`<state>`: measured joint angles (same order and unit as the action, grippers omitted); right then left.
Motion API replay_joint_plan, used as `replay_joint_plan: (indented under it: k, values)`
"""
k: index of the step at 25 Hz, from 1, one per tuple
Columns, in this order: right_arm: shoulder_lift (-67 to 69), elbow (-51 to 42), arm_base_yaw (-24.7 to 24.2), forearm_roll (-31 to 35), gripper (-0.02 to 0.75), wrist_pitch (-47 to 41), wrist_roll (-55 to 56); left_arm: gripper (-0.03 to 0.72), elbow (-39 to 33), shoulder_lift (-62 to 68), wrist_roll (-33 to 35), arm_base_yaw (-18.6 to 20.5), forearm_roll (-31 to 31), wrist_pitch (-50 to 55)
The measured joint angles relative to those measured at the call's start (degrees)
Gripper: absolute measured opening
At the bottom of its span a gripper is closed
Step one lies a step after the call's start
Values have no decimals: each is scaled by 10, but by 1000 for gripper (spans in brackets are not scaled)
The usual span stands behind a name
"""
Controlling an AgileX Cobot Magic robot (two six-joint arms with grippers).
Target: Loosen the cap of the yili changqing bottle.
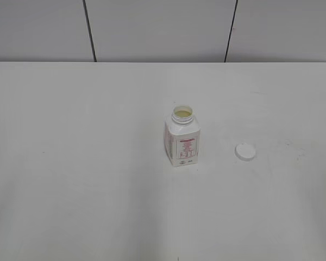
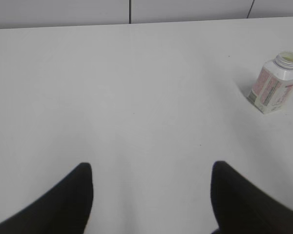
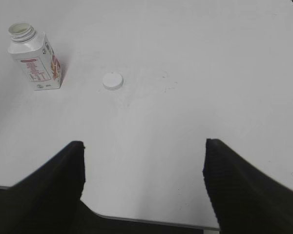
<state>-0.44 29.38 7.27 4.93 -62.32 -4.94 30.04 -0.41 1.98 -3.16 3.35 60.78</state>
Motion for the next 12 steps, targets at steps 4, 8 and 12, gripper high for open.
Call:
replay_joint_plan:
  k: [4,8,12]
  values:
    - [0,0,0,0,594,0,0,470,0,0,0,0,0,0]
    - [0,0,0,0,594,0,0,470,0,0,0,0,0,0]
    - [0,0,0,0,593,0,0,470,0,0,0,0,0,0]
